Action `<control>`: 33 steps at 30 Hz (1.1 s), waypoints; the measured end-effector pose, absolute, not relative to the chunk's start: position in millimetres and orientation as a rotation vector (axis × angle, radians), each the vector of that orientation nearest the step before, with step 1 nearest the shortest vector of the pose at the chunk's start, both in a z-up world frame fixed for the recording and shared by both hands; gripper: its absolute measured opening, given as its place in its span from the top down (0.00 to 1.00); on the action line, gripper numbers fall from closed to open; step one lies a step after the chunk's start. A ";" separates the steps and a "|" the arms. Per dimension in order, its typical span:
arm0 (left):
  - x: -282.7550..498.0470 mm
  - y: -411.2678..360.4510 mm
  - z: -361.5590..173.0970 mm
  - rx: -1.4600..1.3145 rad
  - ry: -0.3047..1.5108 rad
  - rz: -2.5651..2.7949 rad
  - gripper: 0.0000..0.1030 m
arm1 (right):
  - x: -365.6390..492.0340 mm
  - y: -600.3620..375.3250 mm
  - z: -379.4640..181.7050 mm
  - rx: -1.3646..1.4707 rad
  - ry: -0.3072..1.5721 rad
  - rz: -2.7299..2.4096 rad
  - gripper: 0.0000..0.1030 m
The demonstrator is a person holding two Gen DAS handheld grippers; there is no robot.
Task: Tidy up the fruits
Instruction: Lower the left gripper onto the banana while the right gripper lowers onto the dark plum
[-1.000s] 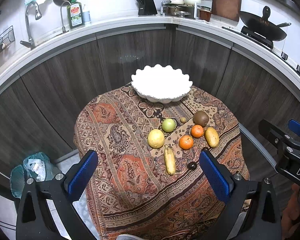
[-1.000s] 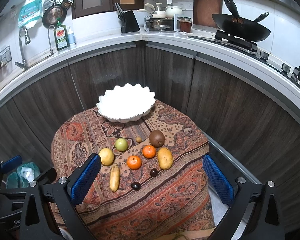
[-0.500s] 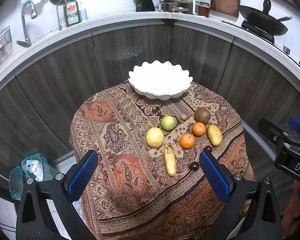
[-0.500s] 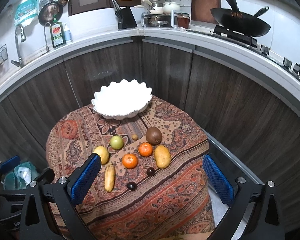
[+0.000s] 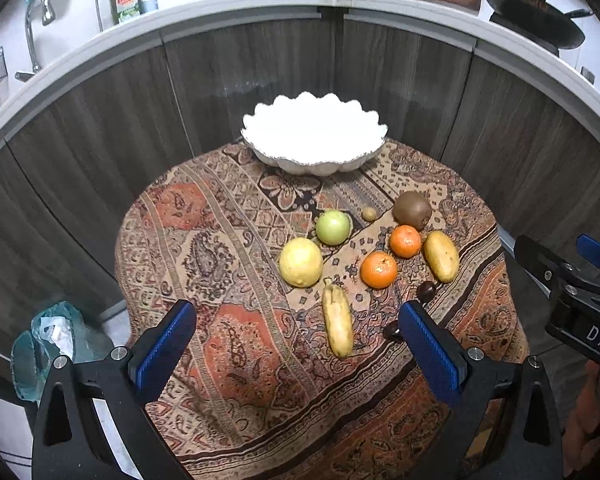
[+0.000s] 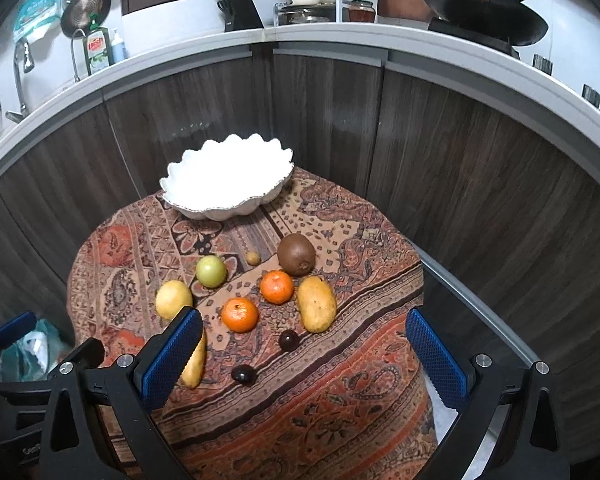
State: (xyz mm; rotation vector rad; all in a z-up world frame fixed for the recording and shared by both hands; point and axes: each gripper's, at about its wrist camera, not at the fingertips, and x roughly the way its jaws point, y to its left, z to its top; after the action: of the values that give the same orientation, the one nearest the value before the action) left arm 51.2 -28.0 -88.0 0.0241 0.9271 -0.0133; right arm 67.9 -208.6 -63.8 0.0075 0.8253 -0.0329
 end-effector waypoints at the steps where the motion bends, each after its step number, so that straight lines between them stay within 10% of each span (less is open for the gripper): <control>1: 54.1 -29.0 -92.9 0.021 0.935 -0.015 0.00 | 70.2 -209.6 -68.3 0.009 0.831 -0.032 0.00; 33: 117.3 -72.2 -236.7 0.069 1.130 -0.077 0.50 | 116.9 -233.7 -182.4 0.003 0.970 -0.087 0.00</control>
State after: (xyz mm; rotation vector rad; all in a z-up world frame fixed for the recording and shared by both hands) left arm 117.3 -72.2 -236.7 0.0687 1.1303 -0.0772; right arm 116.9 -233.7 -182.4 0.0027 0.9696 -0.0874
